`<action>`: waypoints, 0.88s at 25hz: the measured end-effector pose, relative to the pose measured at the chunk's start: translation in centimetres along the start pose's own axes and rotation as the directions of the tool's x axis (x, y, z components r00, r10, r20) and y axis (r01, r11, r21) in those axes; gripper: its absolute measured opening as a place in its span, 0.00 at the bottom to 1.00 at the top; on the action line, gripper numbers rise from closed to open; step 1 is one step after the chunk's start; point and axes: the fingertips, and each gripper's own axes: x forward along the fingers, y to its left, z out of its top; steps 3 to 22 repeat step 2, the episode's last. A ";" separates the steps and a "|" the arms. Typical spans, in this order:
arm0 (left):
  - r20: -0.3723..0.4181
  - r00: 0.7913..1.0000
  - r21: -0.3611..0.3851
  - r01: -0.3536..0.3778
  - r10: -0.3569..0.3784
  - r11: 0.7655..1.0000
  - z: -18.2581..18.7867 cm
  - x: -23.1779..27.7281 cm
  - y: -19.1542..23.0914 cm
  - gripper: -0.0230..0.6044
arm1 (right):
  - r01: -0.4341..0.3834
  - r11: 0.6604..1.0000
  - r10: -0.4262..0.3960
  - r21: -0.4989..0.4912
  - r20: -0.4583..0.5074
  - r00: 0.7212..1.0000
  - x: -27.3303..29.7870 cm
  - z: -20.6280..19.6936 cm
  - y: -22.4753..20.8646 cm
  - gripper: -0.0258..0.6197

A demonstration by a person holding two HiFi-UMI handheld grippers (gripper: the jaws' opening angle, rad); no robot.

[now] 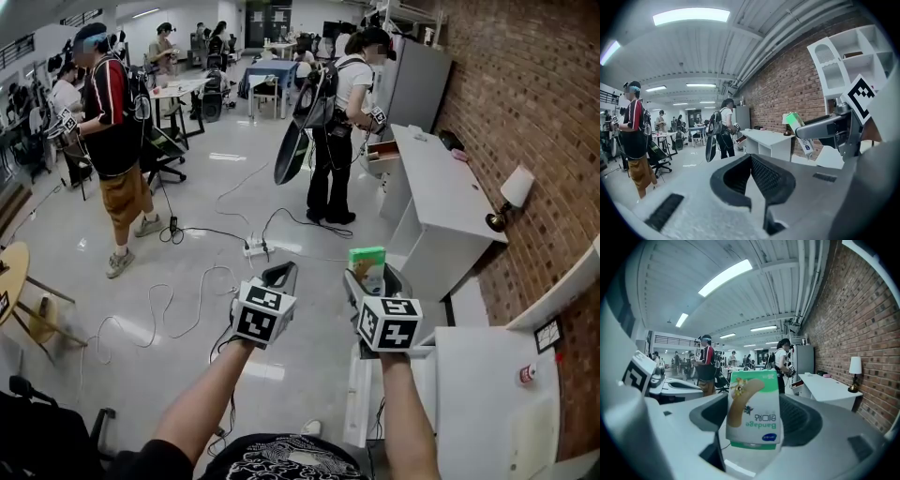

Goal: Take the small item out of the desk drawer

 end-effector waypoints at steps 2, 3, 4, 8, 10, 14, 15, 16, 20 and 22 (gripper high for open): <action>0.001 1.000 0.001 0.002 -0.002 1.000 0.0 -0.1 -0.2 0.04 | 0.002 1.000 -0.002 0.001 0.000 1.000 -0.2 -0.1 -0.1 0.57; 0.001 1.000 0.001 0.002 -0.002 1.000 0.0 -0.1 -0.2 0.04 | 0.002 1.000 -0.002 0.001 0.000 1.000 -0.2 -0.1 -0.1 0.57; 0.001 1.000 0.001 0.002 -0.002 1.000 0.0 -0.1 -0.2 0.04 | 0.002 1.000 -0.002 0.001 0.000 1.000 -0.2 -0.1 -0.1 0.57; 0.001 1.000 0.001 0.002 -0.002 1.000 0.0 -0.1 -0.2 0.04 | 0.002 1.000 -0.002 0.001 0.000 1.000 -0.2 -0.1 -0.1 0.57; 0.001 1.000 0.001 0.002 -0.002 1.000 0.0 -0.1 -0.2 0.04 | 0.002 1.000 -0.002 0.001 0.000 1.000 -0.2 -0.1 -0.1 0.57; 0.001 1.000 0.001 0.002 -0.002 1.000 0.0 -0.1 -0.2 0.04 | 0.002 1.000 -0.002 0.001 0.000 1.000 -0.2 -0.1 -0.1 0.57; 0.001 1.000 0.001 0.002 -0.002 1.000 0.0 -0.1 -0.2 0.04 | 0.002 1.000 -0.002 0.001 0.000 1.000 -0.2 -0.1 -0.1 0.57; 0.001 1.000 0.001 0.002 -0.002 1.000 0.0 -0.1 -0.2 0.04 | 0.002 1.000 -0.002 0.001 0.000 1.000 -0.2 -0.1 -0.1 0.57; 0.001 1.000 0.001 0.002 -0.002 1.000 0.0 -0.1 -0.2 0.04 | 0.002 1.000 -0.002 0.001 0.000 1.000 -0.2 -0.1 -0.1 0.57; 0.001 1.000 0.001 0.002 -0.002 1.000 0.0 -0.1 -0.2 0.04 | 0.002 1.000 -0.002 0.001 0.000 1.000 -0.2 -0.1 -0.1 0.57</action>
